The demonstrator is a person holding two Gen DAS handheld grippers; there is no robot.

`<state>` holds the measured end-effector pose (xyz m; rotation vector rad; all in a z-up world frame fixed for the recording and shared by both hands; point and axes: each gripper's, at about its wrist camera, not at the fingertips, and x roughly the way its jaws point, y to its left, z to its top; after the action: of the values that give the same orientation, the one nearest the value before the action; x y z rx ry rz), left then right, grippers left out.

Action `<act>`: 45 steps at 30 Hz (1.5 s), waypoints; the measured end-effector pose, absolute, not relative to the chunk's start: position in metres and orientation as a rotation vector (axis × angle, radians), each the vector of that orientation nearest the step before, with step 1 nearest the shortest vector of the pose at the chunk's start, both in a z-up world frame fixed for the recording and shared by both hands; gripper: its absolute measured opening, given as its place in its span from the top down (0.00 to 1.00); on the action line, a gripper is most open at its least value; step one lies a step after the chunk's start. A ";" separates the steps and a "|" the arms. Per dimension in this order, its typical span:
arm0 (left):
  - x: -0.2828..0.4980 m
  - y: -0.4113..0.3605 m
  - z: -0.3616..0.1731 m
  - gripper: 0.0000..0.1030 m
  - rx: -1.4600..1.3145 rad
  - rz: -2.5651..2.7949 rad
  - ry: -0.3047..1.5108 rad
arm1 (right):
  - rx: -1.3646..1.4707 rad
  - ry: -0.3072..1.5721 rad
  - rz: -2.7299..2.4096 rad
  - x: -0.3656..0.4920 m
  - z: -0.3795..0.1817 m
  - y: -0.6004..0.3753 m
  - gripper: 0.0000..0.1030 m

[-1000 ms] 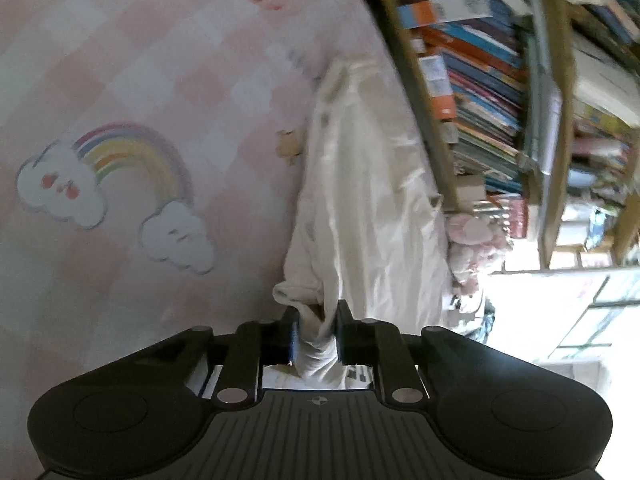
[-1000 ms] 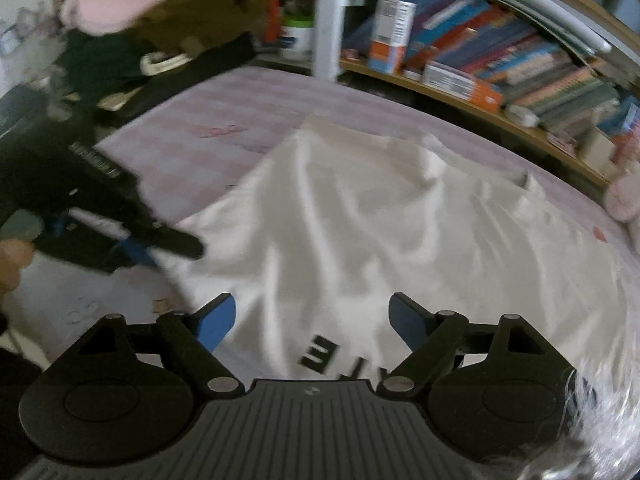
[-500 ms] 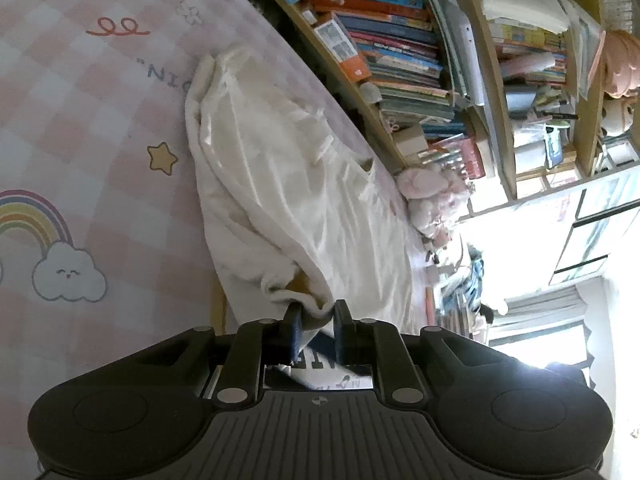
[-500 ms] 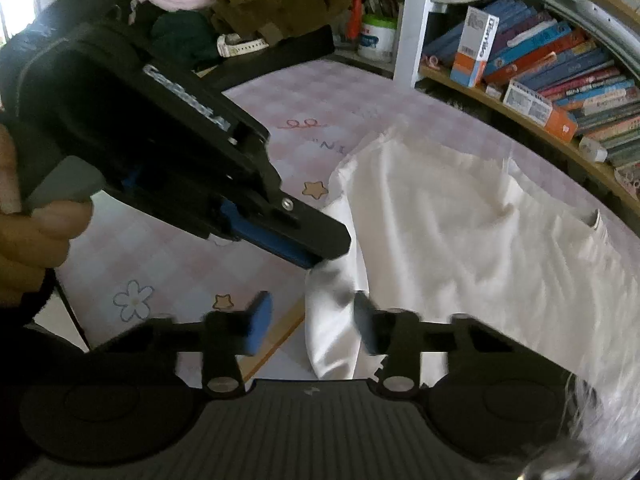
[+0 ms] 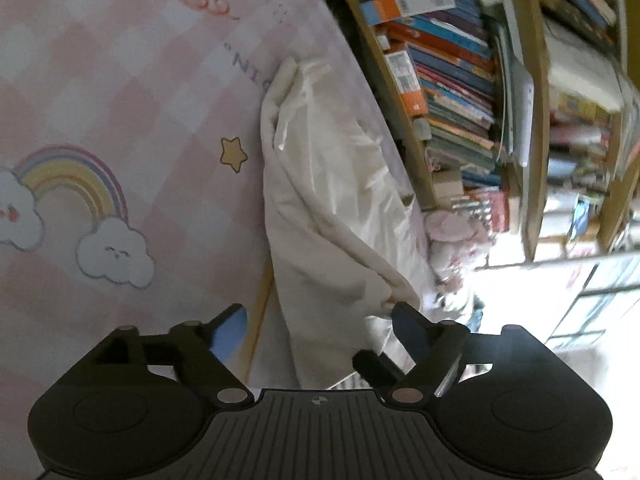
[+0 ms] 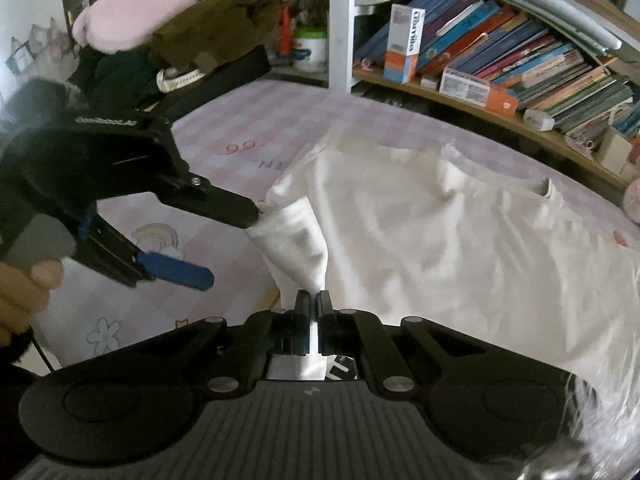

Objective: Fold clothes

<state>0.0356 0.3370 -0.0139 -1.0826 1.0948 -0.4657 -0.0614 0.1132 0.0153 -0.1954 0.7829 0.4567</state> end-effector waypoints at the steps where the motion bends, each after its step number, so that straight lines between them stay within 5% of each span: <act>1: 0.037 0.336 -0.016 0.19 -1.109 -0.468 1.095 | -0.192 0.779 0.456 -0.062 0.017 0.112 0.97; 16: 0.043 0.329 -0.046 0.14 -1.334 -0.472 1.097 | -0.173 0.817 0.516 -0.069 0.018 0.114 0.96; 21: 0.042 0.329 -0.046 0.14 -1.316 -0.461 1.104 | -0.136 0.828 0.473 -0.069 0.019 0.102 0.65; 26: 0.042 0.328 -0.046 0.14 -1.313 -0.458 1.096 | -0.059 0.839 0.399 -0.065 0.021 0.081 0.60; 45: 0.041 0.331 -0.048 0.14 -1.320 -0.483 1.088 | 0.447 0.799 0.379 -0.056 0.029 0.019 0.62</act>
<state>0.0412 0.3306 -0.0484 -1.3199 1.0879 -0.4831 -0.0563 0.0192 0.0292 0.4469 0.7993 0.3788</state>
